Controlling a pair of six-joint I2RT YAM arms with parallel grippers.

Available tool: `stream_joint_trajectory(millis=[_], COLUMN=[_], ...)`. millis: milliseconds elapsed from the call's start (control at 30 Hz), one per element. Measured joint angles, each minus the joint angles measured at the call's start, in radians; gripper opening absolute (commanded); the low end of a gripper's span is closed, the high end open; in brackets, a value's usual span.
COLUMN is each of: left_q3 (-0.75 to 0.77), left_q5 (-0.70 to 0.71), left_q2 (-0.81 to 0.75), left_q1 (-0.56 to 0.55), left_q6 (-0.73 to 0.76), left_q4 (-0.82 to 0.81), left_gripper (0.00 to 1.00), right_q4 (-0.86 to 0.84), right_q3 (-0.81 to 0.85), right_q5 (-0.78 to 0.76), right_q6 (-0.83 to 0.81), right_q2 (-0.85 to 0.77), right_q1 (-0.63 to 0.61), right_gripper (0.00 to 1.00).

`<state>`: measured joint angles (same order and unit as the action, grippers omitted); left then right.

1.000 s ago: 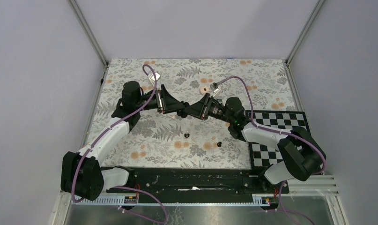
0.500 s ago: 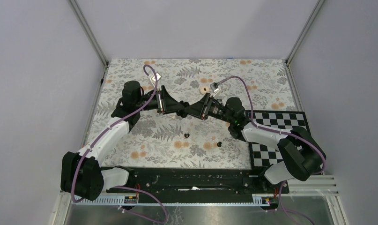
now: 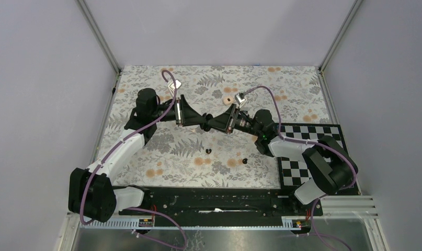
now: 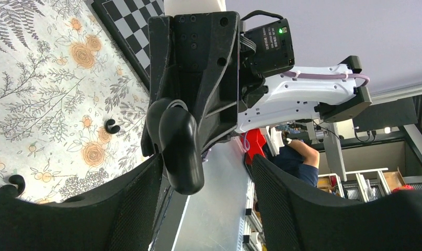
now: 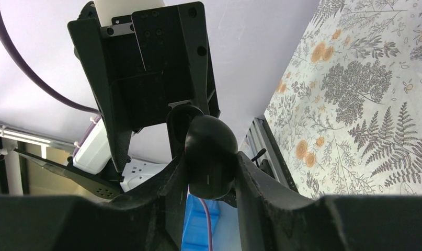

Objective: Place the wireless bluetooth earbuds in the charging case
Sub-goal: Open the charging case.

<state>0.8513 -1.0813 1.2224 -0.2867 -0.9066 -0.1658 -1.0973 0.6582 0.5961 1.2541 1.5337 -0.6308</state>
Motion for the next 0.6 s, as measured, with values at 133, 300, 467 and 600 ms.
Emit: stream_joint_trajectory(millis=[133, 300, 467, 600], left_q3=[0.006, 0.006, 0.006, 0.006], left_q5=[0.0, 0.001, 0.003, 0.005], left_q2=[0.005, 0.011, 0.012, 0.016], left_q1=[0.0, 0.0, 0.0, 0.0], left_q6=[0.02, 0.04, 0.053, 0.043], left_q4=[0.02, 0.048, 0.064, 0.055], left_gripper=[0.64, 0.52, 0.46, 0.49], right_q4=[-0.051, -0.092, -0.116, -0.121], right_q3=[-0.002, -0.002, -0.002, -0.002], right_q5=[0.028, 0.053, 0.063, 0.072], right_q6=[0.031, 0.055, 0.066, 0.07], right_q2=[0.027, 0.042, 0.042, 0.042], right_q1=[0.011, 0.012, 0.012, 0.012], right_gripper=[0.0, 0.0, 0.0, 0.0])
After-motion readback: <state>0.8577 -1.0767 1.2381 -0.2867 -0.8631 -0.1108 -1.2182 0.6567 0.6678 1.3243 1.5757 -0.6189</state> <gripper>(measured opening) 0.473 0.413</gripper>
